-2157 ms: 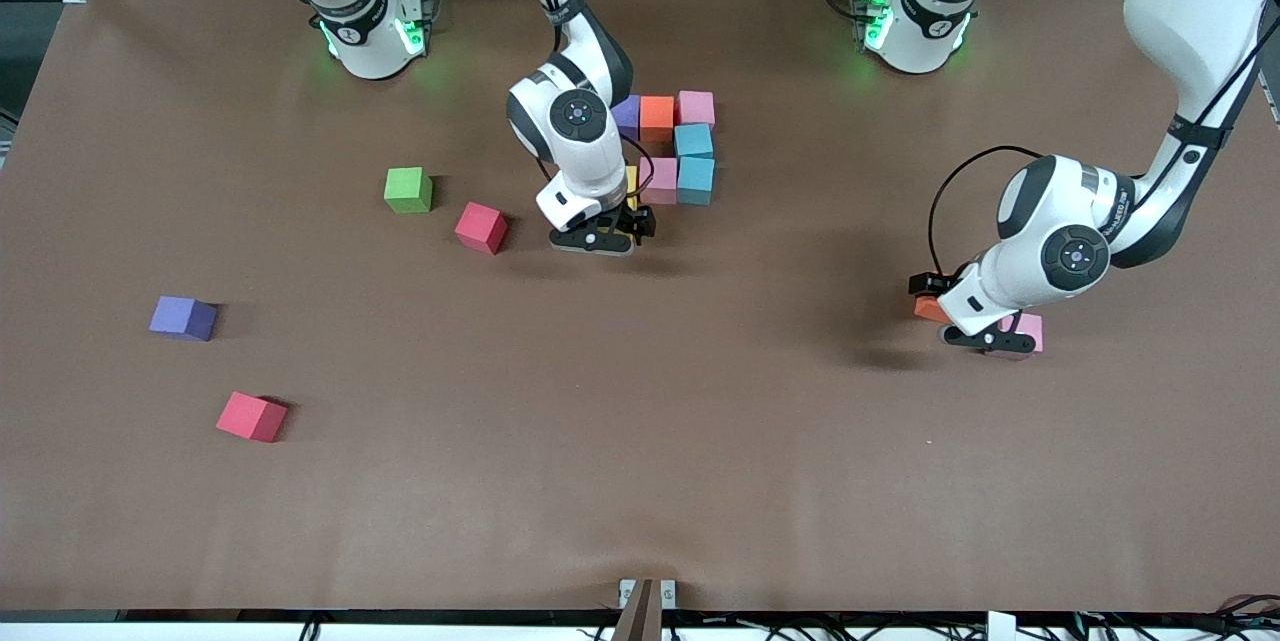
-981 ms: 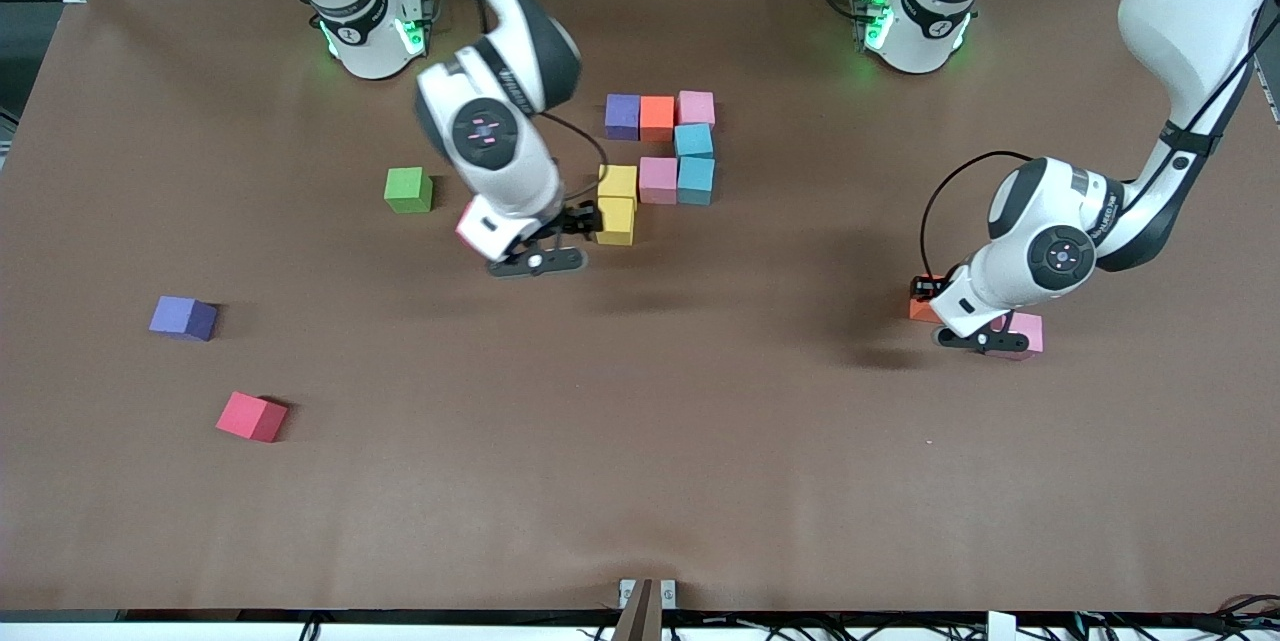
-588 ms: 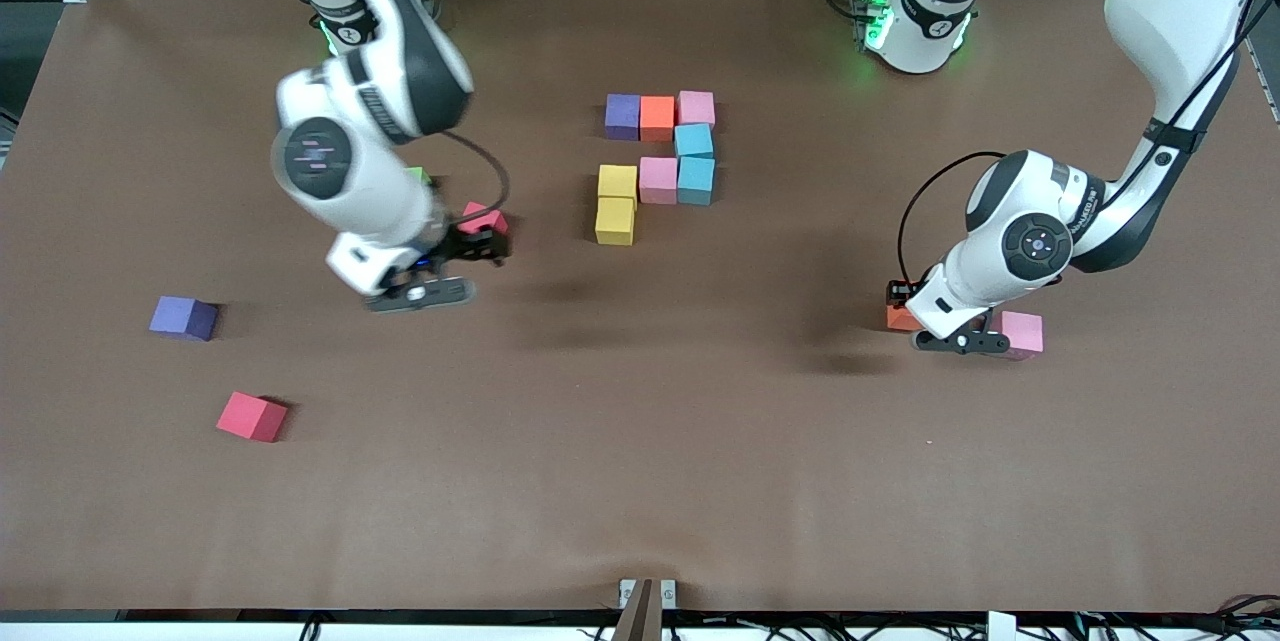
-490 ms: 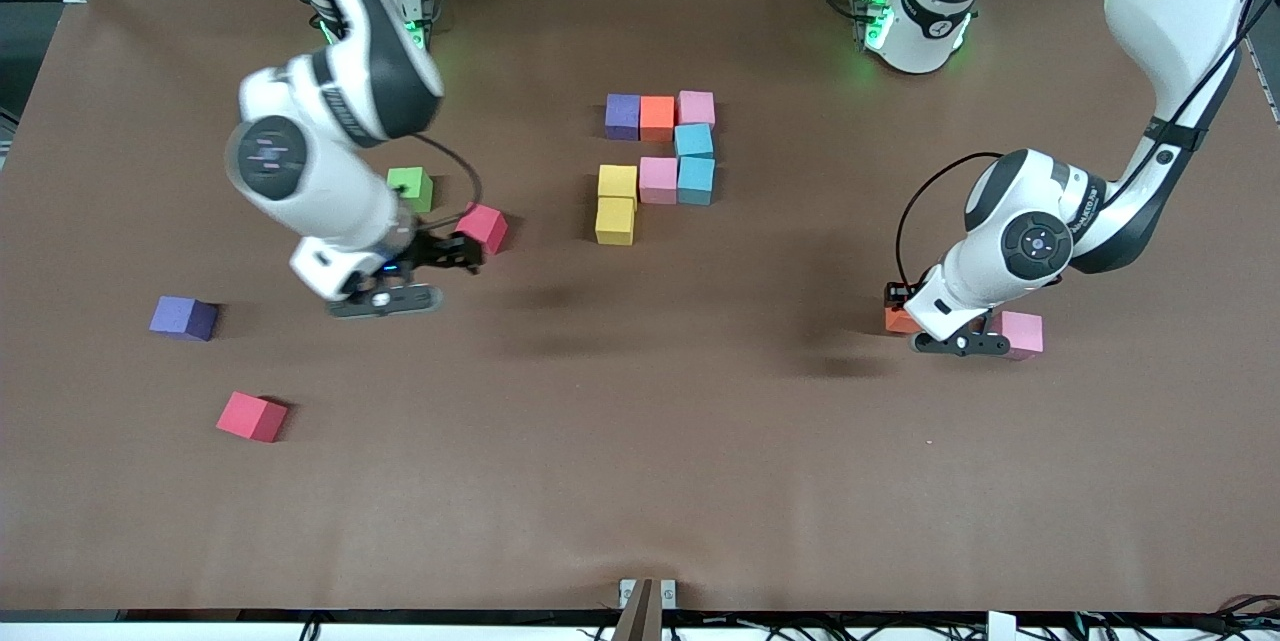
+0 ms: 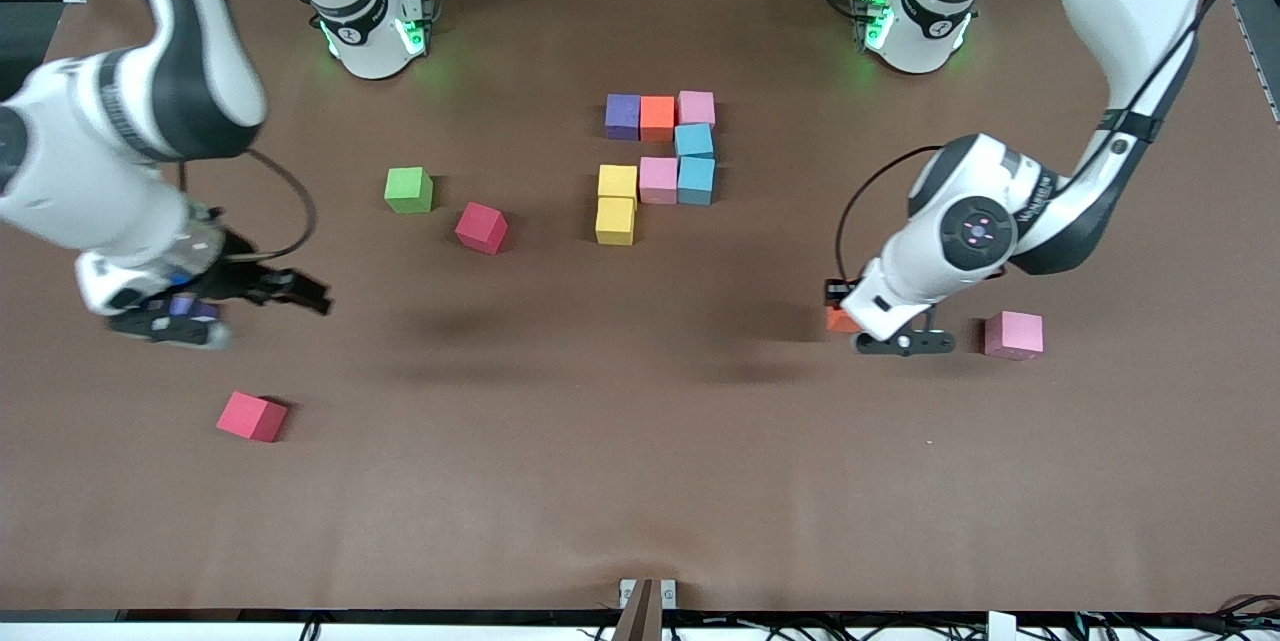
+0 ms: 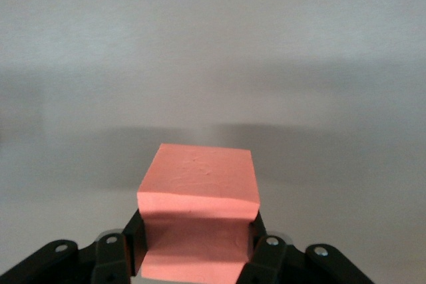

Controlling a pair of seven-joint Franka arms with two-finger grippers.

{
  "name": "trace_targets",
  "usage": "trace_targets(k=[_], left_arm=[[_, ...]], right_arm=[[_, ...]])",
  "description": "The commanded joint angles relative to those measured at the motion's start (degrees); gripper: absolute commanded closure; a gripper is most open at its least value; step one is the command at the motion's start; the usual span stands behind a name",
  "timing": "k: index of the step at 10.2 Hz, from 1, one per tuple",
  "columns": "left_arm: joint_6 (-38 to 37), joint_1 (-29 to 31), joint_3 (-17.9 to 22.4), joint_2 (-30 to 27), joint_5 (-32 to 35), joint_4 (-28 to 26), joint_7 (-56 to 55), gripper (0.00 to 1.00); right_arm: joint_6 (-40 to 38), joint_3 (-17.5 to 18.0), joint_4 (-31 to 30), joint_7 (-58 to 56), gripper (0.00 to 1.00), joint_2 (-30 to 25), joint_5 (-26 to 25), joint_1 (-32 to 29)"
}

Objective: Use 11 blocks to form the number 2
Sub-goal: 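Carry orange to the figure with the left gripper while the right reaches red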

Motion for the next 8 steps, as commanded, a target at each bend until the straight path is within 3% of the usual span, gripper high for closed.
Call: trace_targets(k=[1, 4, 8], left_arm=[[-1.68, -4.95, 0.44, 4.84, -2.18, 6.94, -4.44, 0.54], [-1.68, -15.48, 2.70, 8.89, -3.75, 14.31, -9.98, 0.54], [-1.60, -36.74, 18.58, 14.34, -11.75, 26.02, -12.46, 0.55]], right_arm=[[-0.43, 1.32, 7.04, 0.14, 0.00, 5.22, -0.68, -5.35], [-0.51, 0.97, 18.90, -0.04, 0.00, 15.75, -1.90, -9.76], [2.38, 1.06, 21.48, -2.30, 0.00, 23.68, -4.63, -13.63]])
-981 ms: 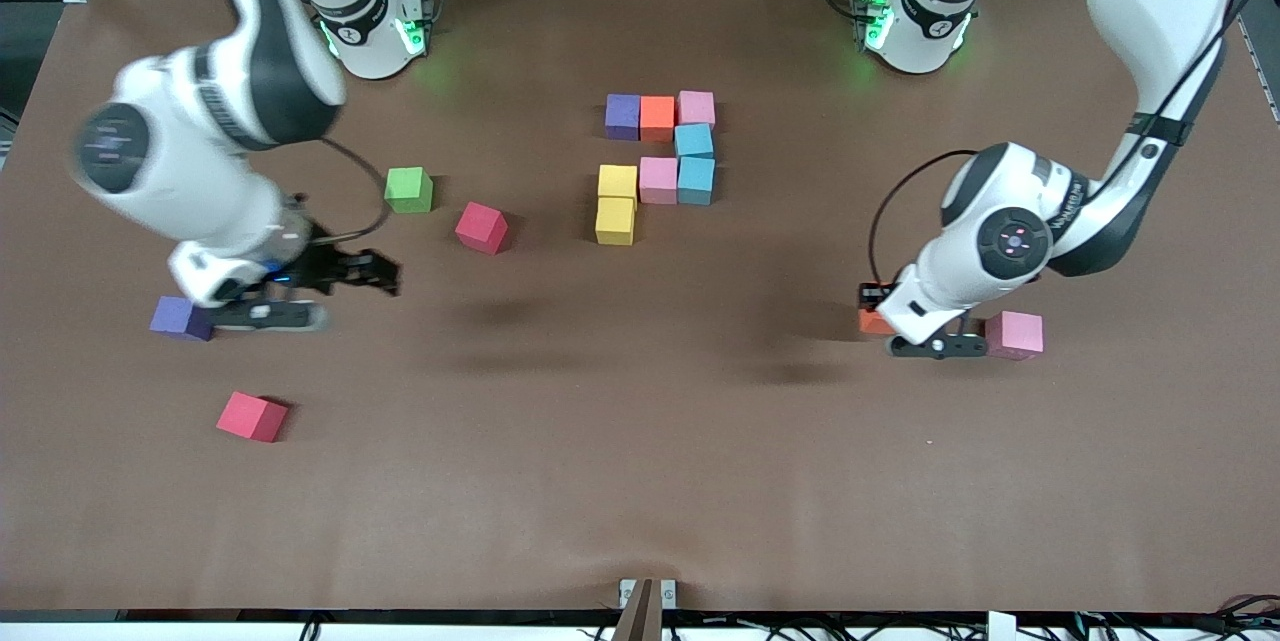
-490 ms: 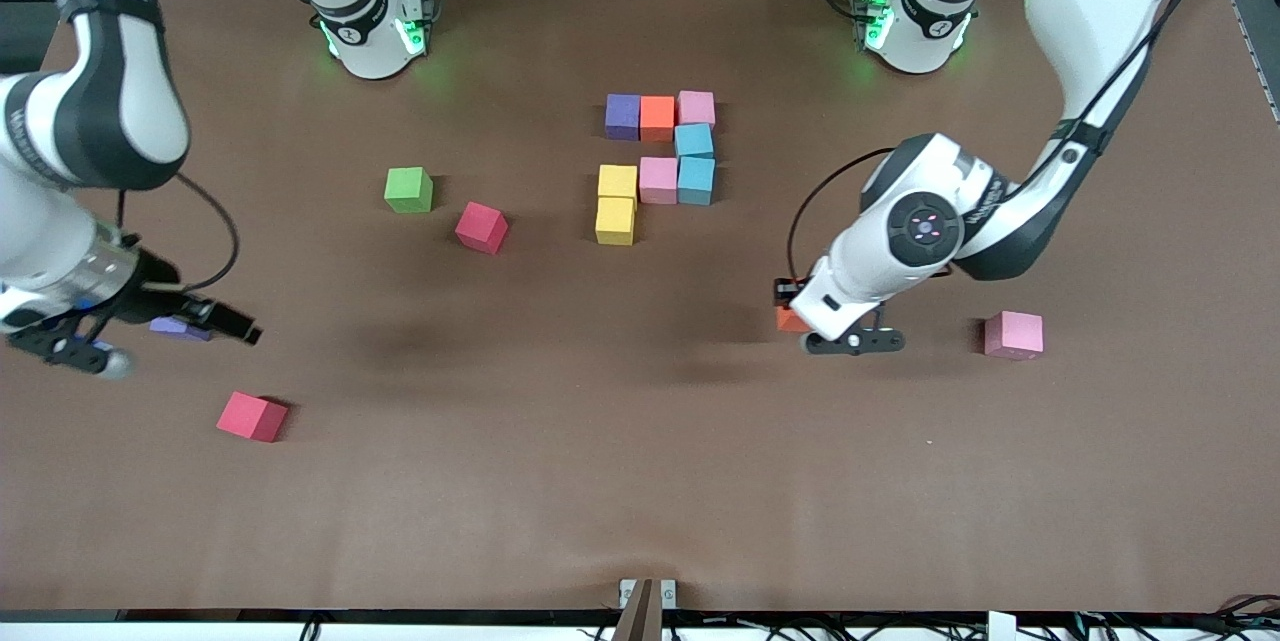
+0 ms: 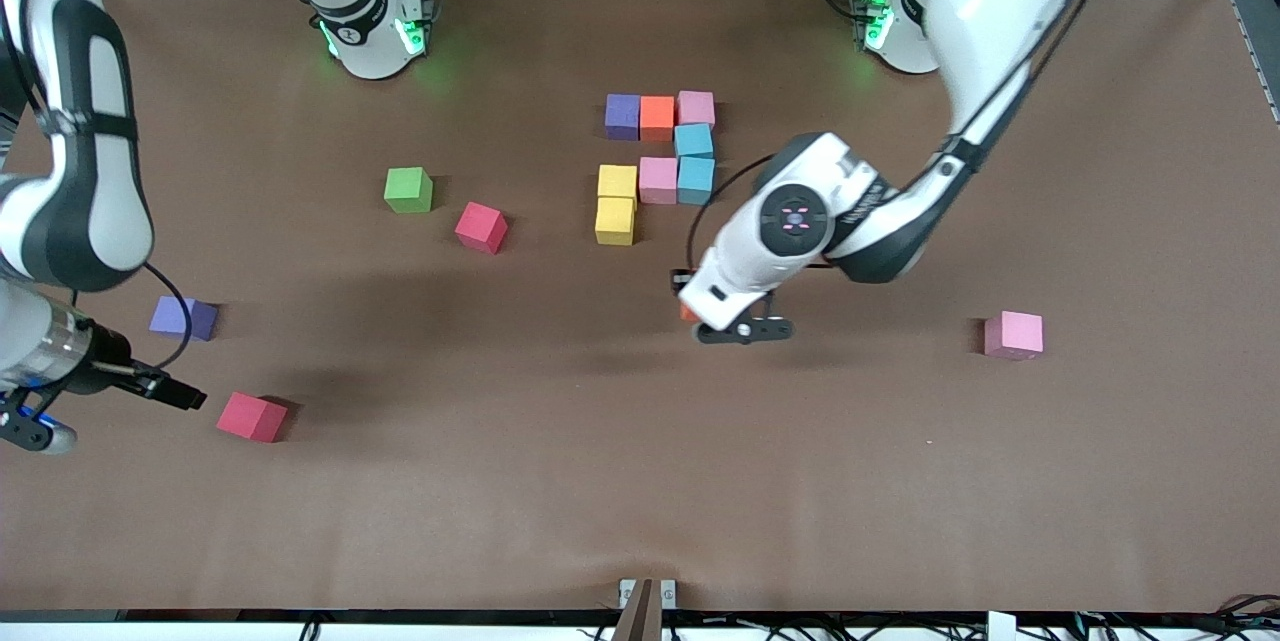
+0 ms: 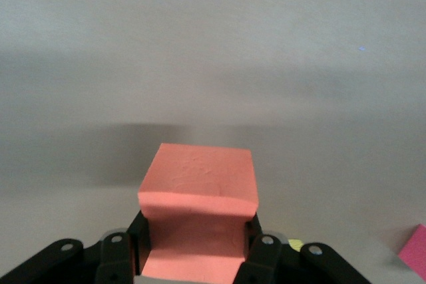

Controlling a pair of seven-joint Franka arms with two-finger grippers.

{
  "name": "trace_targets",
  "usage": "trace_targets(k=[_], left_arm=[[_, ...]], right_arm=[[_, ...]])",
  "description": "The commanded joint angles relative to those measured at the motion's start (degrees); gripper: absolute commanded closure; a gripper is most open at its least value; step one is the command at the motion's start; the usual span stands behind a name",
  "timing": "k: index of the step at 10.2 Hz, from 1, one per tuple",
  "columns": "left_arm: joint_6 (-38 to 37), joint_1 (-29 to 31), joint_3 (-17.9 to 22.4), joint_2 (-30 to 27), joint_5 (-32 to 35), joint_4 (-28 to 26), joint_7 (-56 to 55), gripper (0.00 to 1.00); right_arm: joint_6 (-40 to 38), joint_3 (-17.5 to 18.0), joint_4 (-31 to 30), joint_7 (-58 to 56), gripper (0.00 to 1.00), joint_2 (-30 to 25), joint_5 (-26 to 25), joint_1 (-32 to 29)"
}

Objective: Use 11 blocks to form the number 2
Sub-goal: 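Carry orange to the figure with the left gripper while the right reaches red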

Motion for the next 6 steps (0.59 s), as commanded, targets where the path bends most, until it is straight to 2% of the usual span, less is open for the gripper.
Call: trace_targets(k=[1, 6], left_arm=[[-1.31, -9.77, 8.27, 4.54, -3.80, 7.30, -0.34, 0.56], [-0.70, -14.37, 9.09, 7.80, -5.21, 8.98, -0.51, 0.59]], right_arm=[[0.73, 1.04, 3.54, -2.34, 0.00, 5.08, -0.80, -2.07], [4.69, 1.04, 3.55, -2.35, 0.00, 9.49, -0.10, -2.16]])
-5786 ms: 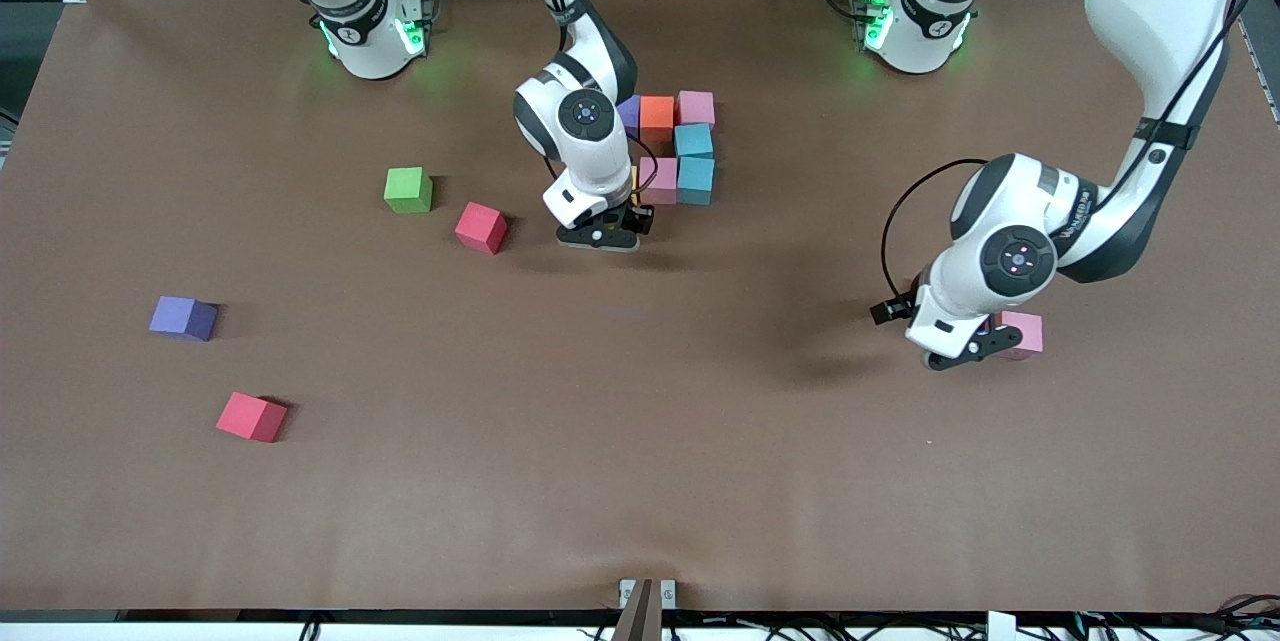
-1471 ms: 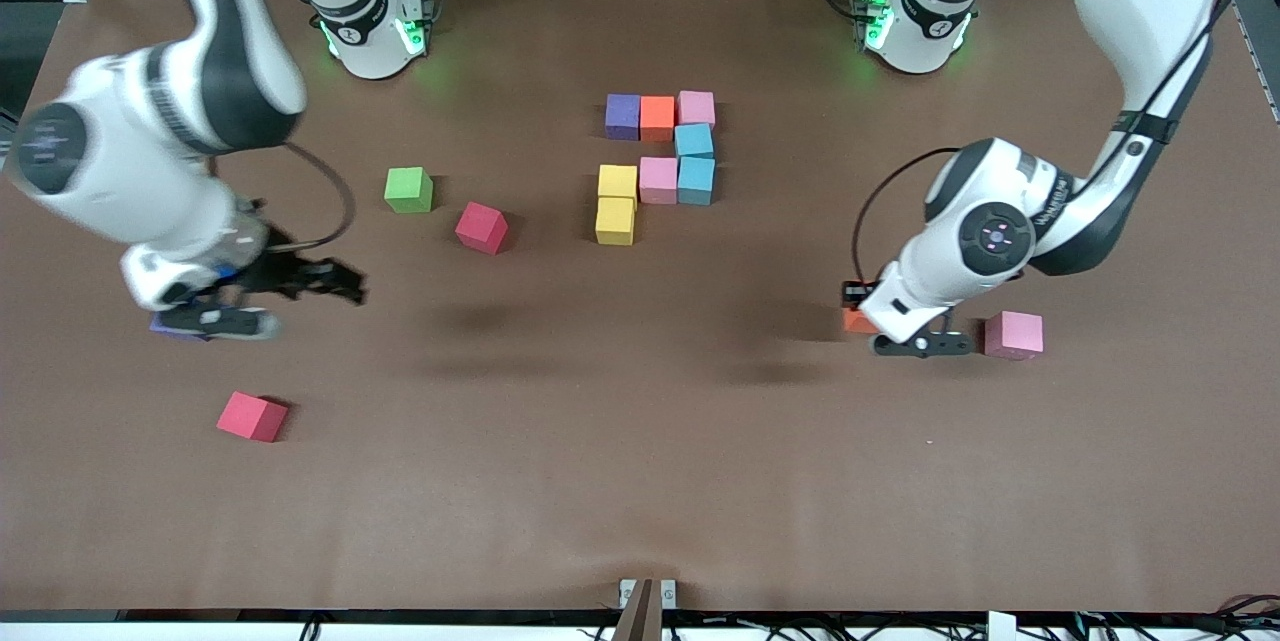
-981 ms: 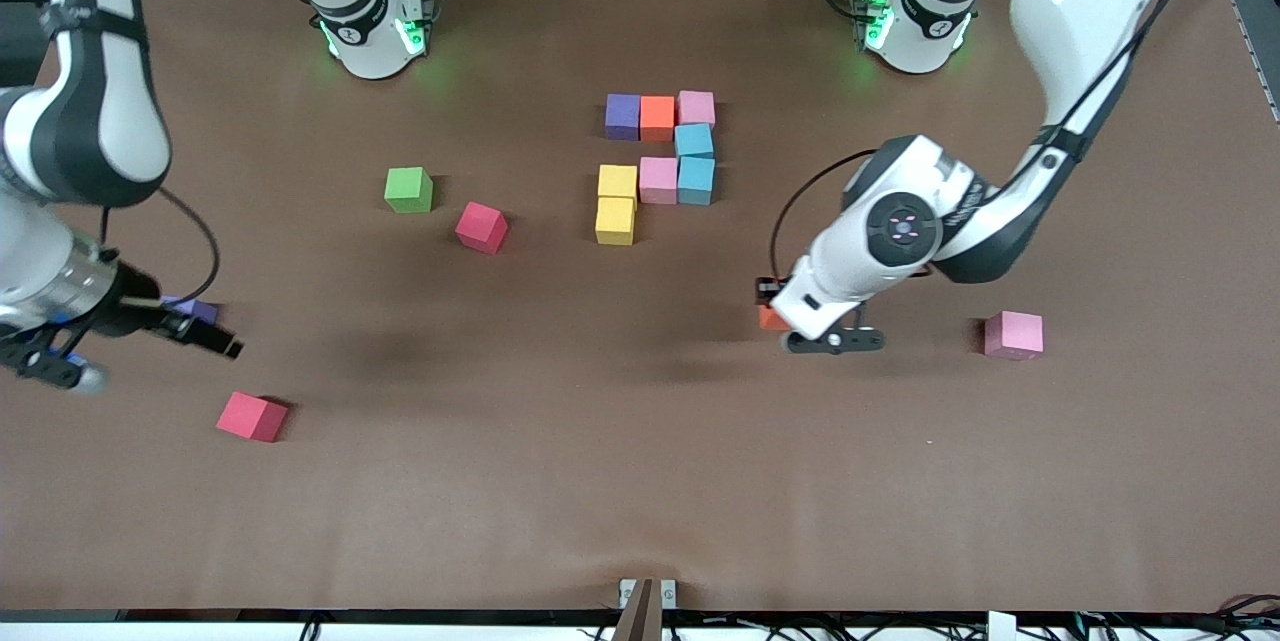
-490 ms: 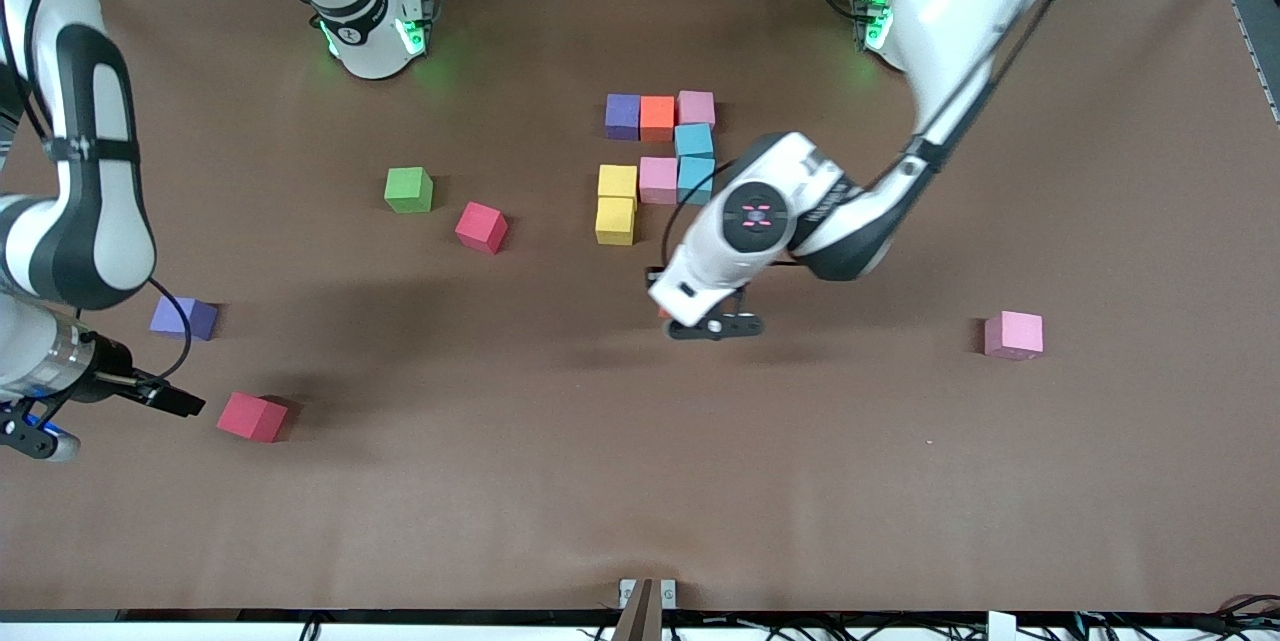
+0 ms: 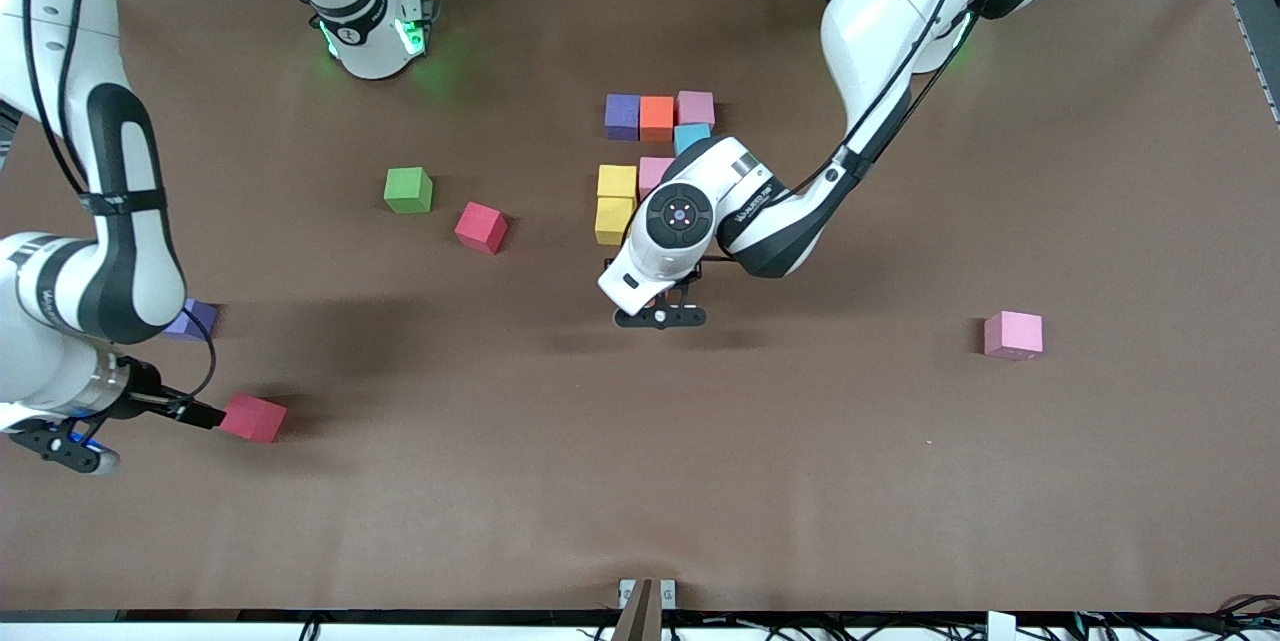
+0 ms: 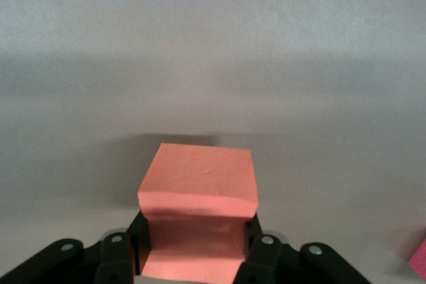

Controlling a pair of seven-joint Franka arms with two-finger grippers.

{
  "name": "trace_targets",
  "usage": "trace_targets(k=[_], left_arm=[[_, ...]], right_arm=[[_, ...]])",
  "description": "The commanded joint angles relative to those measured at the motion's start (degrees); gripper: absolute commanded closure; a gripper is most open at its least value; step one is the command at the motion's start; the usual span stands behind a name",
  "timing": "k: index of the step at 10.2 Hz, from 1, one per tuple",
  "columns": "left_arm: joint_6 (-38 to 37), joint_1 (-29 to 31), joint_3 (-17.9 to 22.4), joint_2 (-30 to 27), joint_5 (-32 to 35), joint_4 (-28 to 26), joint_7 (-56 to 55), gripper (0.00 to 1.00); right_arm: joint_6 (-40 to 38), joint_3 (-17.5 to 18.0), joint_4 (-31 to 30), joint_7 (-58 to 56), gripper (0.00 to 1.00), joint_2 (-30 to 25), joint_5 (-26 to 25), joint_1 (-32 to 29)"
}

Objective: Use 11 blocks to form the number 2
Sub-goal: 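Carry orange to the figure with the left gripper while the right reaches red, then lower orange onto the figure with the left gripper while the right grasps red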

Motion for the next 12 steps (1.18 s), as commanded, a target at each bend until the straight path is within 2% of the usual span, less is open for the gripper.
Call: trace_targets(k=[1, 10, 12], left_arm=[[-0.77, -1.71, 0.75, 1.37, -2.03, 2.11, -0.17, 0.60], [0.19, -4.35, 0.84, 2.51, -3.52, 1.58, -0.61, 0.60], [0.54, -4.70, 0.93, 2.78, -3.52, 1.58, -2.19, 0.59]], right_arm=[[1.06, 0.88, 1.89, -0.42, 0.00, 1.58, -0.02, -0.91], [2.20, 1.06, 1.62, -0.25, 0.00, 4.22, 0.60, -0.65], [2.29, 0.97, 1.45, -0.51, 0.00, 4.66, 4.71, -0.65]])
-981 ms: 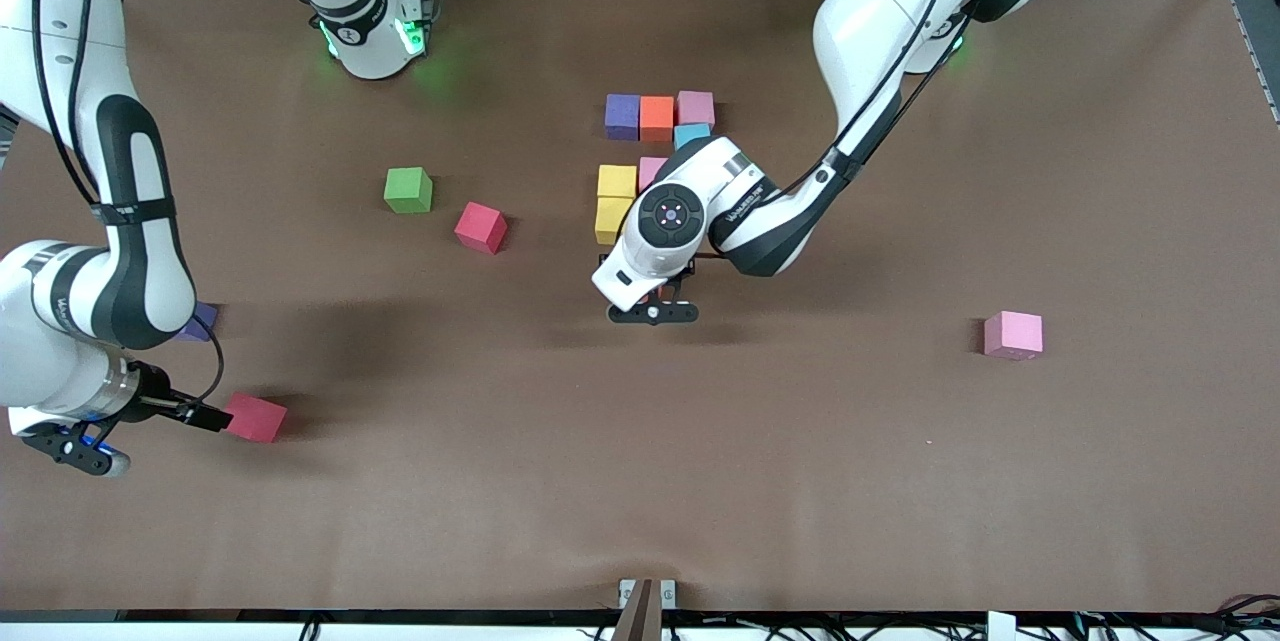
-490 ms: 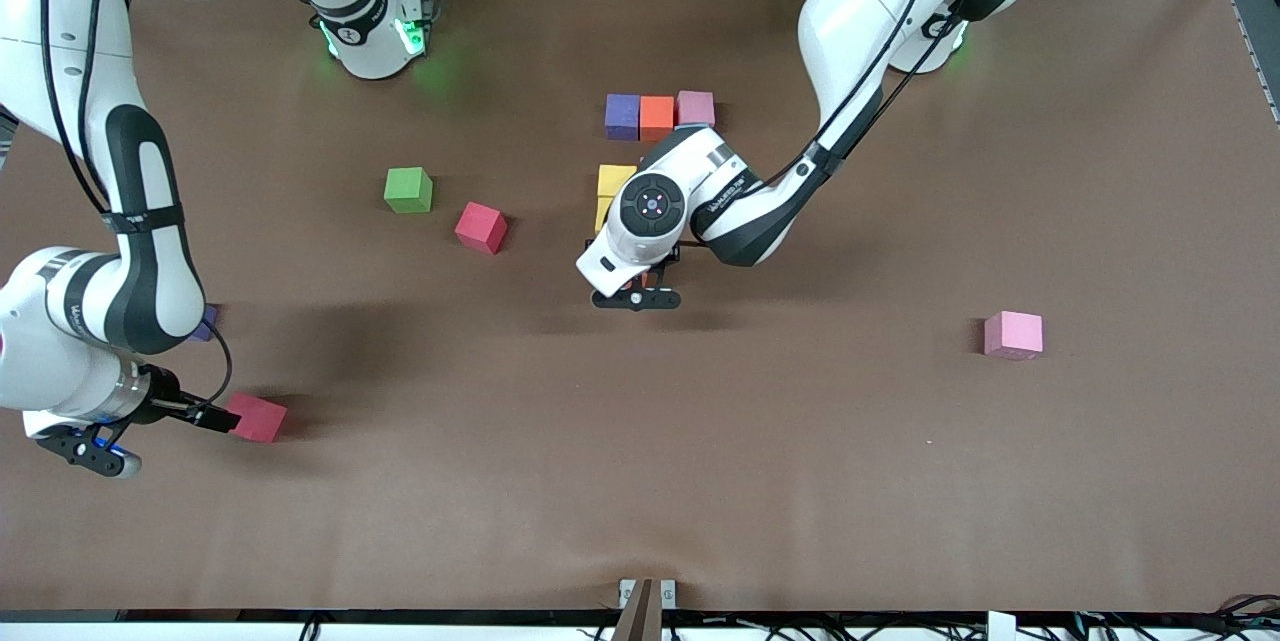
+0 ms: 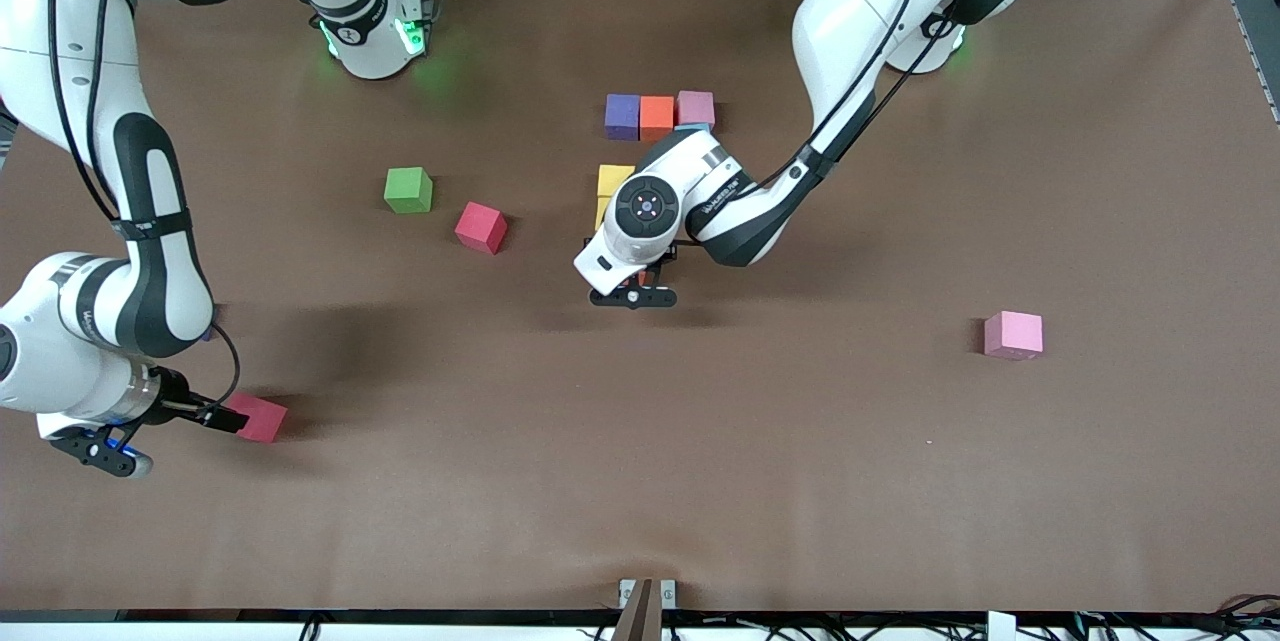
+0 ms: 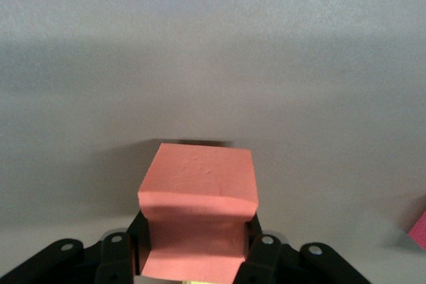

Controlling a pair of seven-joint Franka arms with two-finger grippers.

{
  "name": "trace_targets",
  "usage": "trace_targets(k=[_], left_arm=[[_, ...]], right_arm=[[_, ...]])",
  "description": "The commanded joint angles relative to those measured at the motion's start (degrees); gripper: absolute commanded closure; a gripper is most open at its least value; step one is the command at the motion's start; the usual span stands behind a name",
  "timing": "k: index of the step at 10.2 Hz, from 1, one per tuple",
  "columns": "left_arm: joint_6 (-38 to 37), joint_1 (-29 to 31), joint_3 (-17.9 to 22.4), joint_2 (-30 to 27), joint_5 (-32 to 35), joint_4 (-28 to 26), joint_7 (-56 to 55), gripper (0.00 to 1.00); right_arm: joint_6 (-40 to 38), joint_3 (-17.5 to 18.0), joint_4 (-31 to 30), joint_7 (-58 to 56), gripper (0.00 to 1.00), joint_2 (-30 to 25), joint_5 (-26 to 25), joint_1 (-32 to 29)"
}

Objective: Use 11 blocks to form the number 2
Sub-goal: 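Lower orange onto the figure with the left gripper while the right grasps red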

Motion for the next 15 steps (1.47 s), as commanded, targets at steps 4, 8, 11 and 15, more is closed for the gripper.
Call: trace_targets(k=[4, 8, 11, 15], left_arm=[[0.95, -1.60, 0.73, 1.19, -1.35, 1.36, -1.65, 0.59], [2.36, -1.69, 0.73, 1.72, -1.36, 1.36, -2.62, 0.59], [2.36, -2.31, 0.73, 1.81, -1.44, 1.36, -3.49, 0.59], [1.84, -2.31, 0.73, 1.45, -1.35, 0.83, -3.67, 0.58]], right_arm=[[0.18, 0.50, 1.11, -0.43, 0.00, 1.96, 2.38, -0.30], [1.05, 0.41, 1.64, -1.65, 0.00, 4.15, 1.59, -0.21], [3.95, -0.64, 1.99, -2.36, 0.00, 5.39, 1.68, 0.05], [4.13, -0.99, 2.69, -2.28, 0.00, 6.00, 1.68, 0.31]])
